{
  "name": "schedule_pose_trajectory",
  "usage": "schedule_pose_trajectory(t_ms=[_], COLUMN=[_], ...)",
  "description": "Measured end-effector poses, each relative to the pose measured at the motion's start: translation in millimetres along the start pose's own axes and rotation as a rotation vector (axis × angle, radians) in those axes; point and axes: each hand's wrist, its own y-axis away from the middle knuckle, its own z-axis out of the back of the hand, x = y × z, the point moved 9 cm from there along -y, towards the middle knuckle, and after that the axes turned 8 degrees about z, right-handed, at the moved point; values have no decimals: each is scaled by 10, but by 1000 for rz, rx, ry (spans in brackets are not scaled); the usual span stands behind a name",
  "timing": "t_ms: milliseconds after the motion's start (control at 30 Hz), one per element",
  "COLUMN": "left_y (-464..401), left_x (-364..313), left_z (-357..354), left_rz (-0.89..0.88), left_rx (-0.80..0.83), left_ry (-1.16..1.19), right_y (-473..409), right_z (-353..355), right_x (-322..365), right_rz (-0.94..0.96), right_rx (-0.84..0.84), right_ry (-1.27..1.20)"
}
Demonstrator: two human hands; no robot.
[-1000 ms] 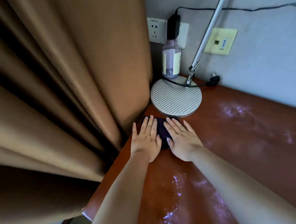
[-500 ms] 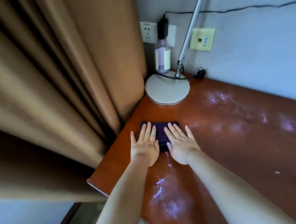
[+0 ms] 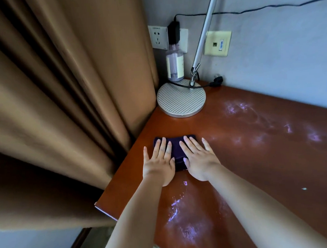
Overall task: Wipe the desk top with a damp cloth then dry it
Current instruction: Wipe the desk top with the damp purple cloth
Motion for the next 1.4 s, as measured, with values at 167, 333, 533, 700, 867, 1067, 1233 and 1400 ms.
schedule_pose_trajectory(t_ms=[167, 333, 533, 700, 867, 1067, 1233, 1400], left_y=[-450, -780, -841, -585, -190, 346, 424, 176], left_x=[-2, -29, -33, -28, -57, -79, -84, -54], left_z=[209, 363, 364, 248, 69, -147, -192, -106], left_rz=[-40, -68, -72, -65, -46, -24, -30, -59], left_rx=[-37, -59, -33, 3, 28, 45, 25, 7], left_ry=[-37, -33, 7, 13, 11, 11, 3, -20], right_y=[-363, -620, -652, -436, -71, 353, 415, 219], right_z=[114, 234, 217, 164, 44, -105, -112, -42], right_x=[-209, -395, -428, -336, -159, 56, 91, -11], right_rz=[-50, -78, -90, -88, -66, -19, 8, 6], right_rx=[6, 10, 2, -4, -9, 1, 3, -9], right_ry=[-5, -11, -25, -35, -37, -34, -4, -4])
